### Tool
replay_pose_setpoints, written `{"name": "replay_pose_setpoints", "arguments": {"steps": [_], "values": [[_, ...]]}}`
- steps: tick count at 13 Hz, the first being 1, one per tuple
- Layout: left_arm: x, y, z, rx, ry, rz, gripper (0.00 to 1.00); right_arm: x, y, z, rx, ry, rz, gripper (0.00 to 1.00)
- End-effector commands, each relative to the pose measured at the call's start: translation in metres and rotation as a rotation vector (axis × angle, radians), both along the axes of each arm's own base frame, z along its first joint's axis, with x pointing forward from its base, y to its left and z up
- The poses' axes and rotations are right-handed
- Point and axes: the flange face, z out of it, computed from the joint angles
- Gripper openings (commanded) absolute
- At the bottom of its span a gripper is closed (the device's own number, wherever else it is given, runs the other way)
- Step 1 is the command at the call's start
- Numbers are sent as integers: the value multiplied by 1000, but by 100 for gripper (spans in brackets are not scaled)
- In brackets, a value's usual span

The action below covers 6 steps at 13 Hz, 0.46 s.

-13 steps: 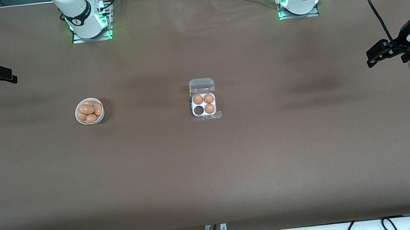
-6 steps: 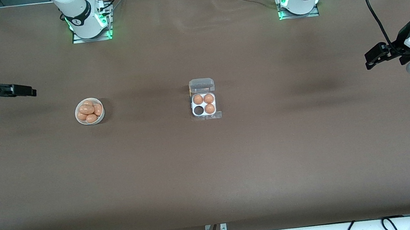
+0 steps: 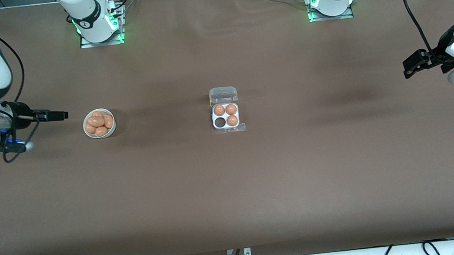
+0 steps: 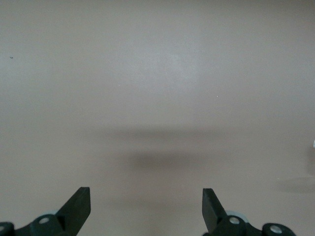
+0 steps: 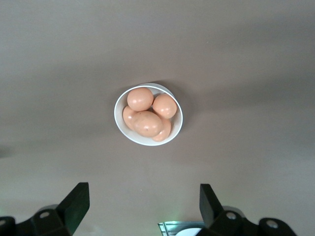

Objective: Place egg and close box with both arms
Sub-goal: 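Lower the right gripper into the bowl and grasp a brown egg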

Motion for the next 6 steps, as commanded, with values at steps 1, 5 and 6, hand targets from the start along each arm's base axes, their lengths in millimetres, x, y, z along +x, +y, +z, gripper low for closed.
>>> {"name": "replay_pose_setpoints", "arguments": {"steps": [1,5,6], "values": [[3,-1,4,5,-8,-1,100,5,3,-34,26,26,-45,98],[3,0,4,5,-8,0,100,-9,6,-81,39,18,-85,98],[3,-1,4,5,-8,-1,100,-13,7,-92,38,19,-91,98]]}}
